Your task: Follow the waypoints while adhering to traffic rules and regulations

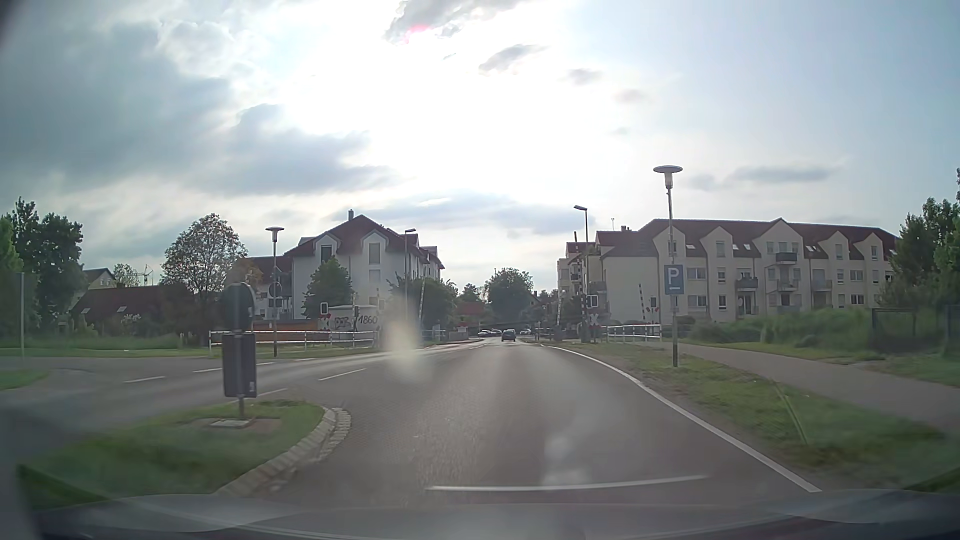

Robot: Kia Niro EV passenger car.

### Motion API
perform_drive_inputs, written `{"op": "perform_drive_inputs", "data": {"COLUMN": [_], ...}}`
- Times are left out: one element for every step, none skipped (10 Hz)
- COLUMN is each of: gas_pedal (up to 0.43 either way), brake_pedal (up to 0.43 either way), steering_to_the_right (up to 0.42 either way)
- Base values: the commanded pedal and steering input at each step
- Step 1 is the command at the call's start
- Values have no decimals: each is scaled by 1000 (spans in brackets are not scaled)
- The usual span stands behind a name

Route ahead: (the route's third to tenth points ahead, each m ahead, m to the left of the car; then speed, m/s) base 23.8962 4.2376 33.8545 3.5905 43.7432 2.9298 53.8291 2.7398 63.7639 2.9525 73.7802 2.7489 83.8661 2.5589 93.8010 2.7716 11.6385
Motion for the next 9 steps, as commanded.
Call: {"op": "perform_drive_inputs", "data": {"gas_pedal": [157, 157, 157, 157, 157, 157, 157, 169, 169], "brake_pedal": [0, 0, 0, 0, 0, 0, 0, 0, 0], "steering_to_the_right": [2, 2, 2, 0, -3, -4, -4, -4, -4]}}
